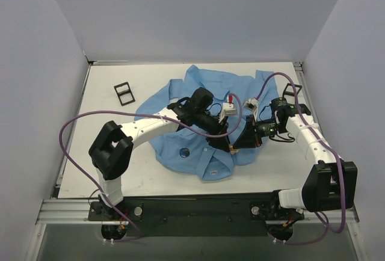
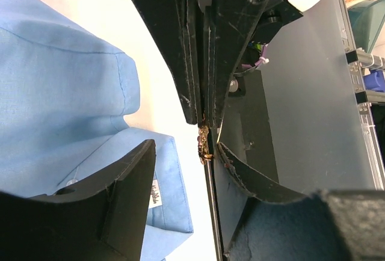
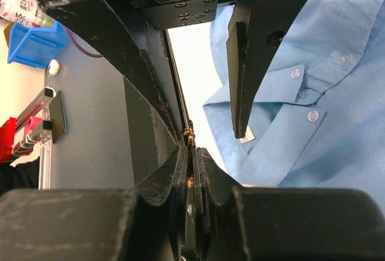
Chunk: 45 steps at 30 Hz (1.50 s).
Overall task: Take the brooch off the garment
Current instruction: Close the brooch.
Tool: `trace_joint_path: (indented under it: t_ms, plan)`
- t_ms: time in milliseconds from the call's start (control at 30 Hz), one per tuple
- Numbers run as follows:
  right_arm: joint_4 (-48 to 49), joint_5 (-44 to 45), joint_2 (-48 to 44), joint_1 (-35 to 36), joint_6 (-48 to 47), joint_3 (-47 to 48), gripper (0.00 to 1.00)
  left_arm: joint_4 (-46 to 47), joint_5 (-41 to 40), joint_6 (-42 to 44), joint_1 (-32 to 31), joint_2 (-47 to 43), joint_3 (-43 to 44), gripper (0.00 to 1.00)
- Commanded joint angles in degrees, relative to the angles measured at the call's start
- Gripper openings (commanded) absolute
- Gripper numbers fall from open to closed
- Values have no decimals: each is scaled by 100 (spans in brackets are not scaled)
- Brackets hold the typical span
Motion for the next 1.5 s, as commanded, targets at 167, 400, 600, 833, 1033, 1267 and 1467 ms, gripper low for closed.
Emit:
trace_joint_path:
  t_ms: [167, 400, 600, 833, 1033, 1267, 1467]
  plan:
    - [-112, -432, -95, 8, -221, -13, 0, 442, 487, -125, -35, -64, -50, 51]
    - [-120, -572, -15, -97, -177, 5, 0, 495, 778, -134, -35, -64, -76, 50]
    - [-120, -608, -7, -133, -168, 5, 0, 504, 804, -134, -62, -81, -85, 49]
    - [-112, -608, 2, -133, -150, 5, 0, 653, 699, -451, -97, -64, -85, 46]
    - [-112, -590, 20, -141, -159, -4, 0, 715, 655, -539, -106, -37, -85, 41]
    - [-112, -599, 20, -133, -150, -4, 0, 750, 663, -583, -106, -11, -94, 35]
    - [-112, -608, 20, -141, -159, -4, 0, 759, 620, -591, -106, -2, -85, 31]
